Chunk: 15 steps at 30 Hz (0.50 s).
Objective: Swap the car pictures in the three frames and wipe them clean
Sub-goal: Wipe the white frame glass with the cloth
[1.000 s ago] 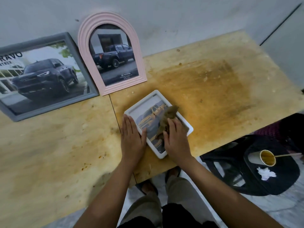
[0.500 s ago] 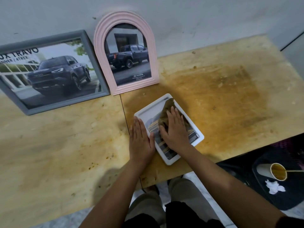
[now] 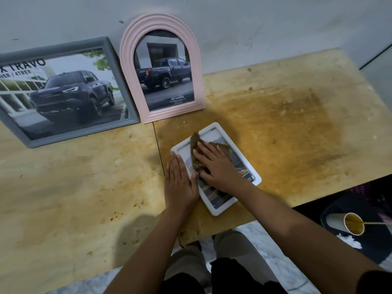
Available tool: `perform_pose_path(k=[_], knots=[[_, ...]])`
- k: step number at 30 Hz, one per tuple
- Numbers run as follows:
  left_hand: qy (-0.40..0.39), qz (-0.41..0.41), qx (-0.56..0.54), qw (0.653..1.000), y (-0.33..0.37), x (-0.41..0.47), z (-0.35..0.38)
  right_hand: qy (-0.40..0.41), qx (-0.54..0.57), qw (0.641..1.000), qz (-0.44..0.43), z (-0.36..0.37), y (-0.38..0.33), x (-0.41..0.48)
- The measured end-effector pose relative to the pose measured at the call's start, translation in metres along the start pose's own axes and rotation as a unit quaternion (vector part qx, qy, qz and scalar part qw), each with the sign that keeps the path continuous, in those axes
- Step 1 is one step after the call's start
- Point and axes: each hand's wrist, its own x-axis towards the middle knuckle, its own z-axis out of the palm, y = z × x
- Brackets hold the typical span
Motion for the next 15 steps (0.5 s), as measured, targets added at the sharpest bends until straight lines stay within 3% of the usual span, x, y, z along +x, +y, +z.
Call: perform_pose_path(k=[6, 15], knots=[[0.004, 0.004, 0.007, 1.0, -0.001, 0.0, 0.0, -0.039, 0.05, 0.997, -0.053, -0.001, 0.009, -0.016], [0.007, 0.006, -0.019, 1.0, -0.002, 0.0, -0.001, -0.083, 0.103, 0.99, -0.047, -0.008, 0.016, -0.046]])
